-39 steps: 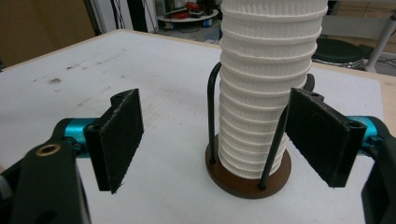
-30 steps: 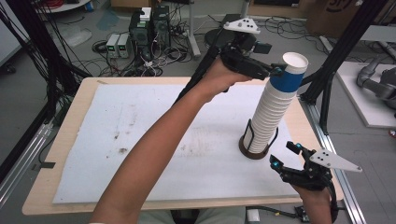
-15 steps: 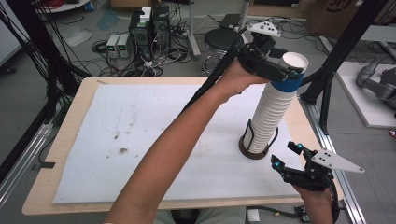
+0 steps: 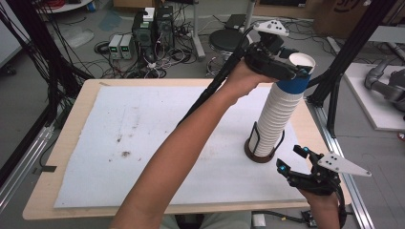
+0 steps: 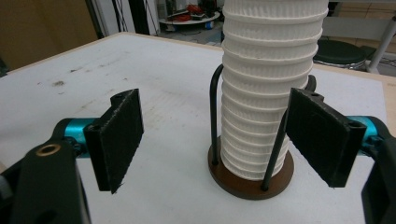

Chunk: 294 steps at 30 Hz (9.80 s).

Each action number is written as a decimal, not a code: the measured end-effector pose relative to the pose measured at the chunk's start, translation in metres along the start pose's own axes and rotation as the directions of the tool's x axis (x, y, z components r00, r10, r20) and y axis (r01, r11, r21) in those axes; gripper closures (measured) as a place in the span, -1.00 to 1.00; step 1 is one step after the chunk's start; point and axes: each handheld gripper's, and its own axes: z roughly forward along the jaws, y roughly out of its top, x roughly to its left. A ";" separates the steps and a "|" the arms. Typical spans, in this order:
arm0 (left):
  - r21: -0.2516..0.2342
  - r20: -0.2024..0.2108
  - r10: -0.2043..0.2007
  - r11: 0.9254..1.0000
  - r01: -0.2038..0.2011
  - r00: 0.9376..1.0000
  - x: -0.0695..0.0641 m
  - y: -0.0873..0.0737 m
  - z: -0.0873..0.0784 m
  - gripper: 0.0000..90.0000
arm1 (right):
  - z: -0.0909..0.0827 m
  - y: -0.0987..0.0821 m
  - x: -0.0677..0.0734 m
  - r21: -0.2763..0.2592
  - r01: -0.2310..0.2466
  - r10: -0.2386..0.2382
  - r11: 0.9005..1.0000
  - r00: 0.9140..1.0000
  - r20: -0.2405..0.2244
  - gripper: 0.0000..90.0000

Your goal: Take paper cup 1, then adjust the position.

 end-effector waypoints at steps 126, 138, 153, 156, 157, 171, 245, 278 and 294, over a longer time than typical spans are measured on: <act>-0.088 -0.241 -0.128 0.990 0.110 0.962 -0.009 -0.210 -0.273 -0.30 | 0.108 0.012 0.069 0.088 0.158 -0.132 0.984 0.961 -0.245 -0.55; -0.091 -0.204 -0.124 0.990 0.107 0.971 -0.019 -0.218 -0.261 -0.30 | 0.113 0.014 0.076 0.066 0.180 -0.153 0.982 0.944 -0.293 -0.55; -0.079 -0.170 -0.113 0.992 0.101 0.979 -0.035 -0.237 -0.244 -0.30 | 0.138 0.026 0.090 0.017 0.193 -0.164 0.981 0.873 -0.460 -0.55; -0.077 -0.160 -0.105 0.993 0.094 0.982 -0.038 -0.238 -0.243 -0.30 | 0.144 0.029 0.094 0.006 0.192 -0.165 0.981 0.859 -0.485 -0.56; -0.078 -0.158 -0.104 0.993 0.093 0.982 -0.039 -0.238 -0.242 -0.30 | 0.145 0.029 0.095 0.016 0.186 -0.154 0.982 0.857 -0.492 -0.55; -0.089 -0.119 -0.096 0.992 0.085 0.988 -0.046 -0.236 -0.232 -0.30 | 0.172 0.032 0.111 0.011 0.240 -0.193 0.971 0.806 -0.559 -0.56; 0.135 0.033 -0.092 0.987 0.087 0.995 -0.046 -0.215 -0.238 -0.79 | 0.169 0.076 0.119 0.166 0.617 -0.406 0.770 0.673 -0.619 -0.26; 0.242 0.099 -0.054 0.970 0.029 0.994 -0.043 -0.225 -0.222 -0.32 | 0.170 0.081 0.129 0.177 0.670 -0.430 0.721 0.633 -0.644 -0.52; 0.088 0.105 -0.071 0.994 0.061 0.992 -0.038 -0.240 -0.238 -0.33 | 0.151 0.063 0.097 0.017 0.346 -0.266 0.938 0.750 -0.605 -0.54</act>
